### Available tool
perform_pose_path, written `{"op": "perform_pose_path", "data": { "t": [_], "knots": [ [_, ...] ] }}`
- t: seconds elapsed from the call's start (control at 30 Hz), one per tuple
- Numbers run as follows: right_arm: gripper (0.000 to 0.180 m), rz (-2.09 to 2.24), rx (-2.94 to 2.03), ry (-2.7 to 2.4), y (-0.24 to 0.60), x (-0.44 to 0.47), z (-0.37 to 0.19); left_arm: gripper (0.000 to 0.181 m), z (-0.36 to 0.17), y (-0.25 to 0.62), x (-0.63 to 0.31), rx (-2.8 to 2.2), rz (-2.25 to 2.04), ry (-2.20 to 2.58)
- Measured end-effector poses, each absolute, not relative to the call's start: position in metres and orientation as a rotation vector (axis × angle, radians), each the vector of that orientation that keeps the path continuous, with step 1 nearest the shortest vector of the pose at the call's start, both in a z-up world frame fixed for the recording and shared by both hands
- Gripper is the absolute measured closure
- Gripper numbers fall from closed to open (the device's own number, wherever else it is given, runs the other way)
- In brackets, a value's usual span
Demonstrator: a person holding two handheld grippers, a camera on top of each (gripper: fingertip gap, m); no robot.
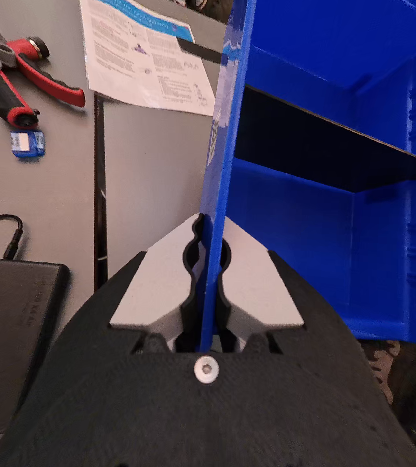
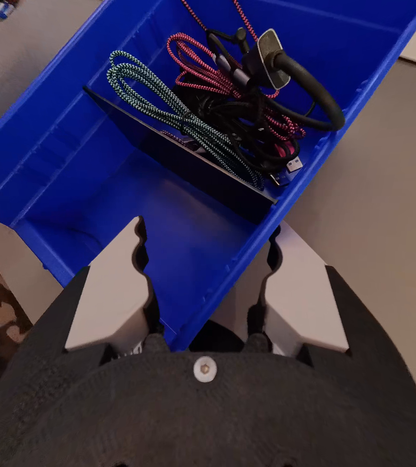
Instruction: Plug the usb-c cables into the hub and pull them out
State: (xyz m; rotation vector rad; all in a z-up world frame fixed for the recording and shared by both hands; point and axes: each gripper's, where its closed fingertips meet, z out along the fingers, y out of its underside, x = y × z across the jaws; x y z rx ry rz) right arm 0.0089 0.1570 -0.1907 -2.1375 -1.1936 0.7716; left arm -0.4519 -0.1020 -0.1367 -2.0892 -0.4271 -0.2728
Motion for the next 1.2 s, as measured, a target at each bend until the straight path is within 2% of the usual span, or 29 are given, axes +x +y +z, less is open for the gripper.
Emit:
{"op": "perform_pose_path", "data": {
  "t": [0.5,0.67,1.0,1.2],
  "knots": [
    [0.044,0.961,-1.978,-1.413,0.065,-0.189,-0.19,0.177,-0.068,-0.134,-0.473,-1.879,-0.26,-0.457],
    [0.024,1.179,-1.97,-1.364,0.019,-0.241,-0.183,0.177,-0.061,-0.144,-0.484,-1.844,-0.255,-0.487],
    [0.025,1.496,-1.925,-1.412,-0.06,-0.293,-0.17,0.176,-0.053,-0.149,-0.486,-1.827,-0.235,-0.491],
    [0.027,1.489,-1.865,-1.333,-0.031,-0.256,-0.143,0.176,-0.038,-0.135,-0.464,-1.835,-0.211,-0.428]
  ]
}}
